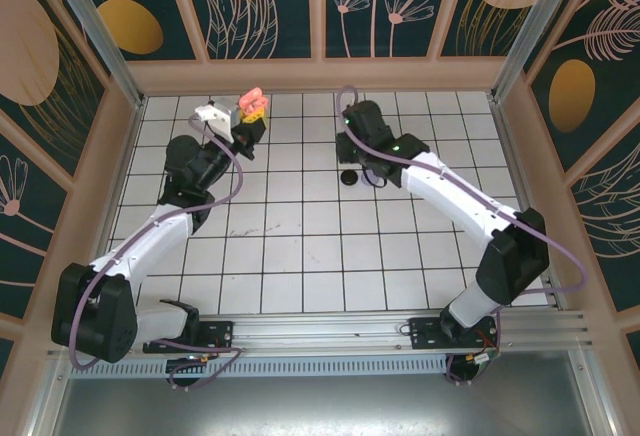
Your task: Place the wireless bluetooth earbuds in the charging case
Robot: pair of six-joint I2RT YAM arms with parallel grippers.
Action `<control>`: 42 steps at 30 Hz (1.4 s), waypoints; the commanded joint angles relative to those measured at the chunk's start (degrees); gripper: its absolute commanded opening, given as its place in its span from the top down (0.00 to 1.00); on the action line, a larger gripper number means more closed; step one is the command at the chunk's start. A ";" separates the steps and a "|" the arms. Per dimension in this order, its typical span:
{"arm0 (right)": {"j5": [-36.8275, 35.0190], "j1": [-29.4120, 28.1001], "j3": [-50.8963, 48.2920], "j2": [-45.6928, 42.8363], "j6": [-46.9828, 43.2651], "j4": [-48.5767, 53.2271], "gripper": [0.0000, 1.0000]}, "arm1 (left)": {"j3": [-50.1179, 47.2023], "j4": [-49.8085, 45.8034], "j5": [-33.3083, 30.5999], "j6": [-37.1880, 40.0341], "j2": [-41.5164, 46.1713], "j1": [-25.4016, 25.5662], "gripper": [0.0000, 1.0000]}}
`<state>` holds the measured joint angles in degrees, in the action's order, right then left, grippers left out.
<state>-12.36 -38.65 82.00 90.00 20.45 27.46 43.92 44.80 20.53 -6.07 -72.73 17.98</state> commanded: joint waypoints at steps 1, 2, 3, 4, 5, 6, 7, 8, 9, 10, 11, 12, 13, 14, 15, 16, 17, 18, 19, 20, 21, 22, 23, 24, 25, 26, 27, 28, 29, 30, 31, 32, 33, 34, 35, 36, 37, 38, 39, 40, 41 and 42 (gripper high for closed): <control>0.69 0.54 5.37 -3.14 -5.77 -4.83 0.77 | -4.26 7.31 8.62 0.18 1.21 -0.33 1.00; 0.89 0.60 6.26 -3.65 -6.77 -5.98 0.77 | -5.54 8.71 10.36 0.18 1.23 -0.31 1.00; 1.36 0.69 7.20 -3.83 -7.56 -6.99 0.77 | -6.53 9.85 11.67 0.01 1.12 -0.31 1.00; 2.31 0.69 7.71 -4.25 -8.72 -8.53 0.77 | -7.45 11.10 13.38 -0.25 0.96 -0.23 1.00; 3.23 0.72 7.83 -4.83 -9.63 -10.32 0.77 | -8.18 12.41 15.03 -0.62 0.54 -0.16 1.00; 4.19 0.75 7.57 -5.26 -10.36 -12.07 0.77 | -8.72 13.43 15.97 -0.98 0.21 0.03 1.00; 5.35 0.77 7.04 -5.86 -11.04 -14.12 0.77 | -8.94 14.06 16.89 -1.23 -0.24 0.38 1.00; 6.56 0.82 6.68 -6.30 -11.58 -15.82 0.77 | -8.90 14.09 17.52 -1.27 -0.76 0.88 1.00; 7.66 0.82 6.32 -6.63 -12.04 -17.13 0.76 | -8.71 14.03 18.12 -1.02 -1.20 1.44 1.00; 9.30 0.77 5.60 -7.16 -12.57 -18.91 0.76 | -8.40 13.96 18.48 -0.57 -1.81 2.28 1.00; 10.75 0.79 4.63 -7.64 -12.85 -20.87 0.76 | -7.88 13.69 18.60 0.06 -2.46 3.22 1.00; 11.29 0.77 3.79 -8.05 -13.15 -22.37 0.76 | -7.21 13.05 18.66 0.69 -3.13 4.00 1.00; 13.56 0.78 2.76 -8.53 -13.62 -24.19 0.76 | -6.30 12.19 18.54 1.32 -3.88 5.00 1.00; 14.81 0.78 1.57 -9.05 -13.81 -25.89 0.76 | -5.36 11.68 18.38 1.68 -4.81 5.75 1.00; 15.83 0.77 0.73 -9.41 -14.08 -27.00 0.76 | -4.60 11.76 18.40 1.74 -5.52 6.37 1.00; 17.11 0.77 -0.21 -9.85 -14.43 -28.12 0.76 | -3.84 12.09 18.61 1.84 -6.37 6.98 1.00; 18.33 0.77 -1.32 -10.33 -14.91 -29.20 0.76 | -3.11 12.39 18.45 1.85 -7.16 7.52 1.00; 19.15 0.80 -2.22 -10.75 -15.12 -30.19 0.77 | -2.32 12.70 18.24 1.70 -7.78 7.88 1.00; 20.04 0.79 -3.42 -11.37 -15.34 -31.29 0.76 | -1.52 13.08 18.01 1.48 -8.46 8.10 1.00; 20.54 0.77 -4.35 -11.93 -15.44 -32.02 0.77 | -1.04 13.77 17.80 1.22 -9.01 8.28 1.00; 21.21 0.77 -5.38 -12.59 -15.60 -32.81 0.77 | -0.64 14.94 17.62 0.71 -9.55 8.35 1.00; 21.83 0.77 -6.51 -13.30 -15.64 -33.59 0.77 | -0.25 16.26 17.52 0.17 -10.09 8.39 1.00; 22.17 0.77 -7.50 -13.96 -15.53 -34.31 0.77 | -0.01 17.29 17.52 -0.40 -10.51 8.44 1.00; 22.45 0.77 -8.48 -14.54 -15.42 -35.00 0.77 | 0.44 18.29 17.52 -0.89 -10.90 8.48 1.00; 22.71 0.78 -9.46 -15.22 -15.10 -35.70 0.77 | 0.90 18.86 17.61 -1.21 -11.23 8.48 1.00; 22.98 0.77 -10.23 -15.81 -14.78 -36.15 0.77 | 1.22 19.19 17.61 -1.49 -11.51 8.56 1.00; 23.25 0.77 -11.12 -16.34 -14.37 -36.94 0.77 | 1.45 19.76 17.61 -1.73 -11.71 8.57 1.00; 23.39 0.78 -11.94 -16.88 -13.83 -37.70 0.77 | 1.70 20.24 17.52 -1.75 -11.97 8.65 1.00; 23.50 0.77 -12.47 -17.16 -13.31 -38.13 0.77 | 1.93 20.47 17.53 -1.84 -12.13 8.74 1.00; 23.90 0.80 -12.93 -17.43 -12.87 -38.66 0.77 | 2.23 20.44 17.62 -1.84 -12.30 8.82 1.00; 24.33 0.77 -13.45 -17.65 -12.39 -39.35 0.77 | 2.48 20.51 17.69 -1.77 -12.51 8.84 1.00; 24.76 0.78 -13.88 -17.83 -11.78 -40.00 0.77 | 2.58 20.56 17.76 -1.76 -12.68 8.91 1.00; 25.37 0.82 -14.22 -18.00 -11.30 -40.69 0.77 | 2.77 20.53 17.87 -1.67 -12.85 8.99 1.00; 25.82 0.72 -14.45 -18.01 -10.90 -41.12 0.77 | 2.83 20.56 18.04 -1.52 -12.96 9.05 1.00; 26.17 0.62 -14.54 -18.01 -10.54 -41.43 0.77 | 2.84 20.54 18.05 -1.41 -13.06 9.09 1.00; 26.69 0.64 -14.53 -18.01 -10.14 -41.66 0.77 | 2.84 20.55 18.09 -1.33 -13.05 9.17 1.00; 27.09 0.57 -14.67 -17.88 -9.78 -42.01 0.77 | 2.94 20.54 18.05 -1.23 -13.05 9.18 1.00; 27.42 0.56 -14.67 -17.80 -9.49 -42.15 0.77 | 3.01 20.48 18.07 -1.08 -13.05 9.18 1.00; 27.80 0.49 -14.83 -17.67 -9.21 -42.31 0.77 | 3.01 20.51 18.05 -0.90 -13.05 9.20 1.00; 28.04 0.35 -14.93 -17.62 -8.98 -42.40 0.77 | 3.14 20.46 18.05 -0.79 -13.05 9.18 1.00; 28.17 0.28 -14.98 -17.53 -8.81 -42.51 0.77 | 3.29 20.29 17.97 -0.71 -12.97 9.18 1.00; 28.42 0.25 -15.09 -17.40 -8.60 -42.50 0.77 | 3.53 19.97 17.96 -0.41 -12.96 9.18 1.00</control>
<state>13.72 -38.24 67.61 73.25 10.00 -11.44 45.17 62.37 37.47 -6.92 -85.25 26.81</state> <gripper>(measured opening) 0.233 0.253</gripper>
